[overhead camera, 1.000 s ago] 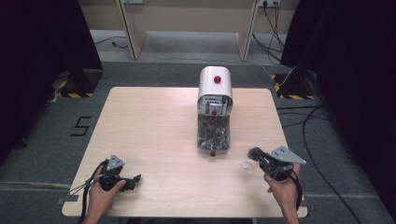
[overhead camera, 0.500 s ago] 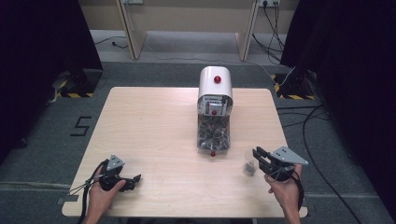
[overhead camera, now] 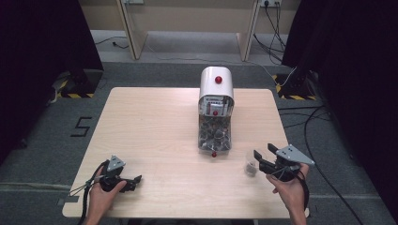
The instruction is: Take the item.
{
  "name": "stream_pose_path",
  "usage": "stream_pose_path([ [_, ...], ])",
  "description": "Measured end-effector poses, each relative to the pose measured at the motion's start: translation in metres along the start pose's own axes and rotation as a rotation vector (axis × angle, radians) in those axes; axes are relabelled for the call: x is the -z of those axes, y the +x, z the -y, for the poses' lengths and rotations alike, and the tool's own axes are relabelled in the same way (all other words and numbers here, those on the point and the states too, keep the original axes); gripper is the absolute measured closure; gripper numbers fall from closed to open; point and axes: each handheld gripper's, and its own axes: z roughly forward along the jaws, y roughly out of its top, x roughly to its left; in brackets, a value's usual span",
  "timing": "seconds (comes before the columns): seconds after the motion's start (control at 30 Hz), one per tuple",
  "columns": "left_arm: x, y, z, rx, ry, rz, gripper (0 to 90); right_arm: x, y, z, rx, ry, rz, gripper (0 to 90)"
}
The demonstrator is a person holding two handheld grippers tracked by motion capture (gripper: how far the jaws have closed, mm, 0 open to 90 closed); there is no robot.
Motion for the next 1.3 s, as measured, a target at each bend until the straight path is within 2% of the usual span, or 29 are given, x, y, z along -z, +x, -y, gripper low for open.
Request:
stream_pose_path([
  [0.1,0.0,0.0,0.0,0.0,0.0,0.0,0.0,0.002,-0.001,-0.001,0.01,-0.004,0.009,36.3],
  [0.27,0.0,0.0,0.0,-0.001,0.001,0.0,0.0,0.004,-0.001,0.003,0.014,0.02,0.001,32.6],
  [1.0,0.0,0.0,0.0,-0.001,0.0,-0.001,0.0,0.016,-0.004,0.028,0.005,0.039,-0.024,30.1],
  [1.13,0.0,0.0,0.0,-0.002,-0.001,-0.002,0.0,0.017,-0.002,0.033,0.002,0.027,-0.031,29.6],
  [1.27,0.0,0.0,0.0,-0.002,0.0,-0.001,0.0,0.023,0.0,0.033,0.005,-0.01,-0.027,29.7],
  [1.3,0.0,0.0,0.0,-0.002,0.0,-0.001,0.0,0.025,0.0,0.032,0.008,-0.006,-0.025,29.6],
])
